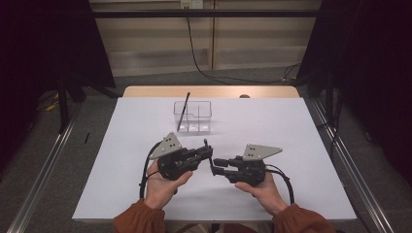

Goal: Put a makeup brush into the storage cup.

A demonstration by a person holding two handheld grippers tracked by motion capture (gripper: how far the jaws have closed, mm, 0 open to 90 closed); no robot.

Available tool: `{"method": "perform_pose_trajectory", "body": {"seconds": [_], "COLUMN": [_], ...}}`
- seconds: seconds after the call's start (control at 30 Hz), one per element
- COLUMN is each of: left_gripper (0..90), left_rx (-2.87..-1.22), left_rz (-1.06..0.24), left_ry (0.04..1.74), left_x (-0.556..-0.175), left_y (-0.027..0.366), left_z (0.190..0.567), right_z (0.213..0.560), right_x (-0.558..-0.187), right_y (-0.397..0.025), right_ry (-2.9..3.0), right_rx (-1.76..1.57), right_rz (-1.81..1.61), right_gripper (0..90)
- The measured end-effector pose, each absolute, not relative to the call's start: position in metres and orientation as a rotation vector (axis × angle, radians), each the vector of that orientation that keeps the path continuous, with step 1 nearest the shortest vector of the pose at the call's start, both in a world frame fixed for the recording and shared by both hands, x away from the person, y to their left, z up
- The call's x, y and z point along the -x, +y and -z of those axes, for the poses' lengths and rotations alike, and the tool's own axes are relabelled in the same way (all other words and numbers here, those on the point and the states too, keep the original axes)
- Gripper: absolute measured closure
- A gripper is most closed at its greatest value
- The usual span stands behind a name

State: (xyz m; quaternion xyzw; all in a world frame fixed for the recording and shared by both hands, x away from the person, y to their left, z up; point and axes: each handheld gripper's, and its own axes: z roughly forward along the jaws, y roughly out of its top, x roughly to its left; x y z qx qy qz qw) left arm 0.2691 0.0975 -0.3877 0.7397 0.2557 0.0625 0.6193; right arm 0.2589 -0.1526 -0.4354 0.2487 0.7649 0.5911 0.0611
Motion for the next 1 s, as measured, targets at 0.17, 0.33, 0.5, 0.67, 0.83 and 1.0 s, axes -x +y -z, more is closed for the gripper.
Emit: {"method": "perform_pose_trajectory", "body": {"seconds": [0.17,0.33,0.5,0.67,0.83,1.0], "left_gripper": [84.1,84.1,84.1,84.1,84.1,84.1], "left_rx": [-1.695,-1.700,-1.703,-1.708,-1.704,-1.696], "left_rz": [-0.144,-0.150,-0.146,-0.145,-0.154,-0.163], "left_ry": [0.589,0.587,0.595,0.591,0.597,0.601], "left_x": [-0.269,-0.268,-0.269,-0.269,-0.270,-0.270], "left_y": [0.098,0.098,0.099,0.101,0.104,0.108], "left_z": [0.387,0.385,0.385,0.384,0.383,0.381], "right_z": [0.434,0.432,0.431,0.431,0.430,0.429], "right_x": [-0.259,-0.259,-0.260,-0.261,-0.262,-0.262], "right_y": [-0.154,-0.155,-0.157,-0.159,-0.161,-0.163], "right_ry": [2.303,2.281,2.266,2.263,2.254,2.249], "right_rx": [-0.754,-0.753,-0.779,-0.808,-0.821,-0.824], "right_rz": [-1.789,-1.797,-1.799,-1.798,-1.802,-1.793], "right_gripper": [59.9,49.3,35.2,24.2,15.4,8.0]}}
